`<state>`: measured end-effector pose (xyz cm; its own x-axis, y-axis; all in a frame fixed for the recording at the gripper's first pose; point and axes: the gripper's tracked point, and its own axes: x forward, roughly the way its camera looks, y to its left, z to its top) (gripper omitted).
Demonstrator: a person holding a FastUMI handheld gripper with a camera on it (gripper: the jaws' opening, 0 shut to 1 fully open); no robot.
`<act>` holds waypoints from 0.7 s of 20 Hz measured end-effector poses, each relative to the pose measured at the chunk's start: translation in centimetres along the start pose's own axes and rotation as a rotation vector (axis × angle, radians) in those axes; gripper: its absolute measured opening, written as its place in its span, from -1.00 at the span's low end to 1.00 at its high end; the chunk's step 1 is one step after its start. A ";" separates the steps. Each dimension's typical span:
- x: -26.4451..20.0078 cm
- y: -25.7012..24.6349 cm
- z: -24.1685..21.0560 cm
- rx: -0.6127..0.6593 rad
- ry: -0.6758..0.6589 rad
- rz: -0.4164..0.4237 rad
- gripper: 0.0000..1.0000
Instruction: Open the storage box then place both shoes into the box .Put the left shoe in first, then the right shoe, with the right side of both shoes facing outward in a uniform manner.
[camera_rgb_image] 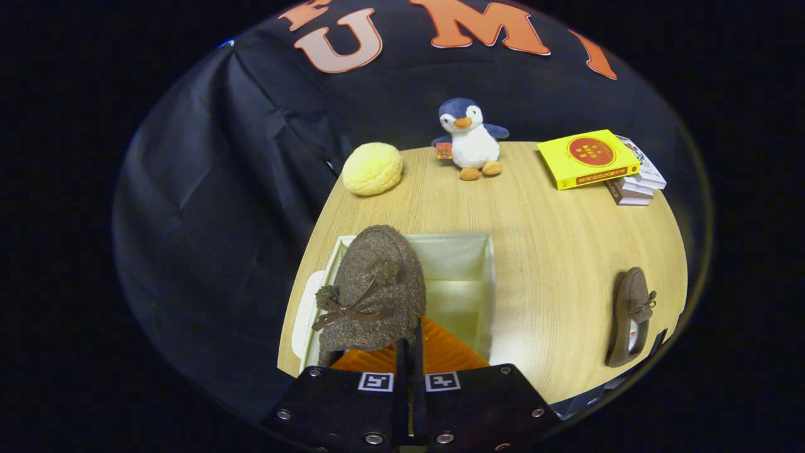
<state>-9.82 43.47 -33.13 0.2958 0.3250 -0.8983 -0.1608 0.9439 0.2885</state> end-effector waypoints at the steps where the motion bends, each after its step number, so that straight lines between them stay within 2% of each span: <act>1: 0.7 0.4 -0.8 0.007 0.023 -0.015 -0.92; 6: 4.3 1.4 -3.5 0.063 0.122 -0.035 -0.90; 10: 5.6 2.6 -4.8 0.114 0.189 0.017 -0.59; 14: 4.5 2.8 -4.3 0.087 0.187 0.084 -0.34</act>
<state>-13.01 47.34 -37.83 0.1042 0.3936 -0.9133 -0.0928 0.9182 0.3851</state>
